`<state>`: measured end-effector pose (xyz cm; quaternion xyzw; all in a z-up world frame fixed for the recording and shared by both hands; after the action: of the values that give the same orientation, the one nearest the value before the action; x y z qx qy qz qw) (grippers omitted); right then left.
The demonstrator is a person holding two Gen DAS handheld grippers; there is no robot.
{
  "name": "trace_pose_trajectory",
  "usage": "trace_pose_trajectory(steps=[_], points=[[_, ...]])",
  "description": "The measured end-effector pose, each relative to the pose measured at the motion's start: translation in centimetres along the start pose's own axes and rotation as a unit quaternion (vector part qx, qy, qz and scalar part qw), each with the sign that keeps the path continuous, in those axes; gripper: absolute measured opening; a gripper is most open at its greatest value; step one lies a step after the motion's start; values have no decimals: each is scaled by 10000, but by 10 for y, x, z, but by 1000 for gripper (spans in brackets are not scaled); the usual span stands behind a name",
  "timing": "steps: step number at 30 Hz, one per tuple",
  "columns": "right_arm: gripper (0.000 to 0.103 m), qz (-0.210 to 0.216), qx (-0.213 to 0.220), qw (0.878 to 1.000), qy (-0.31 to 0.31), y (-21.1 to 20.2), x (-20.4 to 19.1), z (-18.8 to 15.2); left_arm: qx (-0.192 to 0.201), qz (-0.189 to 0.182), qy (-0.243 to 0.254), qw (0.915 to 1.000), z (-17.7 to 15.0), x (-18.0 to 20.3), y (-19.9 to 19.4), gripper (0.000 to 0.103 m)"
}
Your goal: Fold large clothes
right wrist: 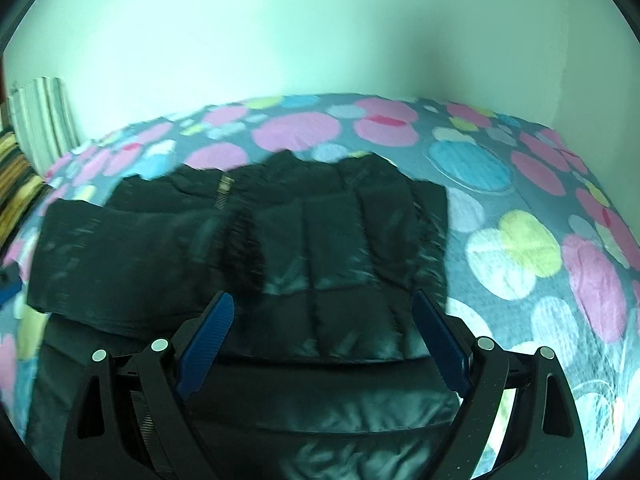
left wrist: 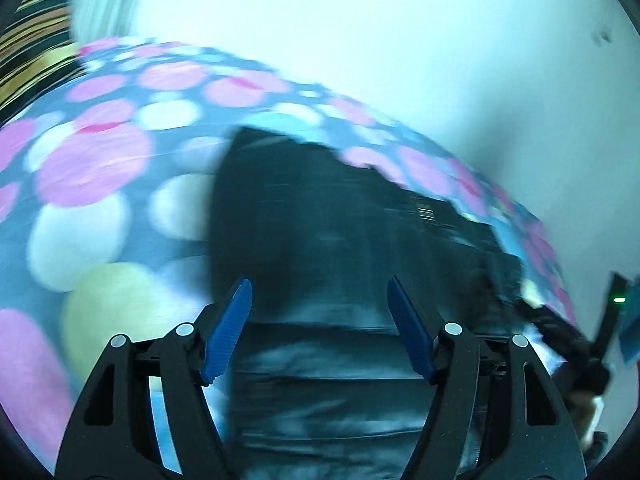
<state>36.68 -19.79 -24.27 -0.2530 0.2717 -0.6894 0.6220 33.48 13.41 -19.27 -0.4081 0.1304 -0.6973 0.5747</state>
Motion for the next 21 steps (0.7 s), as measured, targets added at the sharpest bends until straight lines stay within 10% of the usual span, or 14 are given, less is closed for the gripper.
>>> trace_pose_trajectory(steps=[9, 16, 21], points=[[89, 589, -563, 9967, -17, 50, -48, 17, -29, 316, -415, 9986, -2, -64, -2, 70], [17, 631, -761, 9951, -79, 62, -60, 5, -67, 216, -358, 9991, 1, -57, 10, 70], [12, 207, -193, 9994, -196, 36, -46, 27, 30, 102, -237, 9997, 15, -42, 14, 70]])
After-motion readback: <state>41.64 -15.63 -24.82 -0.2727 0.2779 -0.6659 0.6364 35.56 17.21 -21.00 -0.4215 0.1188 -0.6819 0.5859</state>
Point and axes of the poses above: each gripper's, at about its wrist camera, not at the fingertips, and y roughly the way its jaws point, x to its right, z to its top, the point moved 7 cm from there along y, roughly the way its jaws point, and after that the axes turned 5 degrees about -z, right-handed, at the moved point
